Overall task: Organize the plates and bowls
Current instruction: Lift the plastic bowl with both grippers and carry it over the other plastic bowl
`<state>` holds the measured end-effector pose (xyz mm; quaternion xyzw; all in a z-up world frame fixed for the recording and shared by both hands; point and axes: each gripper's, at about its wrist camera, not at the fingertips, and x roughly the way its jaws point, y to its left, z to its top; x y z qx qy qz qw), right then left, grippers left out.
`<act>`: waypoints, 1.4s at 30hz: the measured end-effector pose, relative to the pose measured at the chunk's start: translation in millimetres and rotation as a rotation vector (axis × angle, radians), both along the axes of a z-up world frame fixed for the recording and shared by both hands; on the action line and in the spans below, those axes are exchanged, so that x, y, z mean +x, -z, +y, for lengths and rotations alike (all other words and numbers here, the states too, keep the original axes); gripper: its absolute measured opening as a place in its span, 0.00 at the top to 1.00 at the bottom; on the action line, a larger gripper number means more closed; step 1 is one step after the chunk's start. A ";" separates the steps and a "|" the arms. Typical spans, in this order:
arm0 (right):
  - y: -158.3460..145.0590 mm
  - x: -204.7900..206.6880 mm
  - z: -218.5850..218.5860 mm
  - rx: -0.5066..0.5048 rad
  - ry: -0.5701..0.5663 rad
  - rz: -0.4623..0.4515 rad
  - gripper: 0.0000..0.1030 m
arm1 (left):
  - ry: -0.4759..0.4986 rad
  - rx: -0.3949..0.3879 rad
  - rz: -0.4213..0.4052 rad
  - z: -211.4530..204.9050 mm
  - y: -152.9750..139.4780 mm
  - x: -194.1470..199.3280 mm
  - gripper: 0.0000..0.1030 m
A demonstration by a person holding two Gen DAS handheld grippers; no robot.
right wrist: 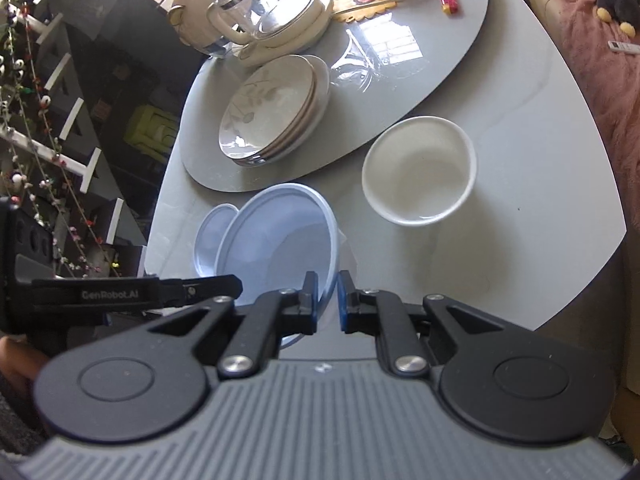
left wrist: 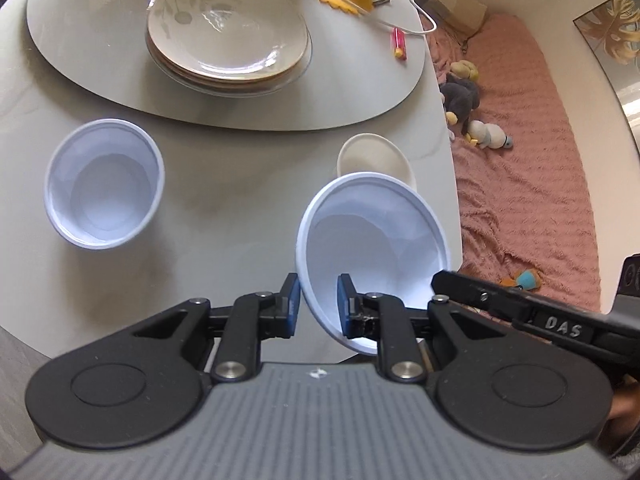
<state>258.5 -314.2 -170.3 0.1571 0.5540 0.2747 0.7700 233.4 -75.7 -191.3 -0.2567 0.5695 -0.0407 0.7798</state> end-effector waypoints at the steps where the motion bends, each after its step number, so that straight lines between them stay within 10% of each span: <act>1: -3.6 -0.2 2.6 0.000 -0.001 -0.011 0.88 | -0.002 -0.008 0.000 6.7 -2.5 -1.5 0.78; 21: -26.8 -1.5 70.7 -0.011 0.028 -0.099 0.88 | 0.000 -0.079 -0.094 90.4 -15.7 -12.7 0.78; 42: -5.1 19.6 215.9 -0.189 -0.222 -0.198 0.87 | -0.109 -0.108 -0.085 212.3 25.8 -7.1 0.78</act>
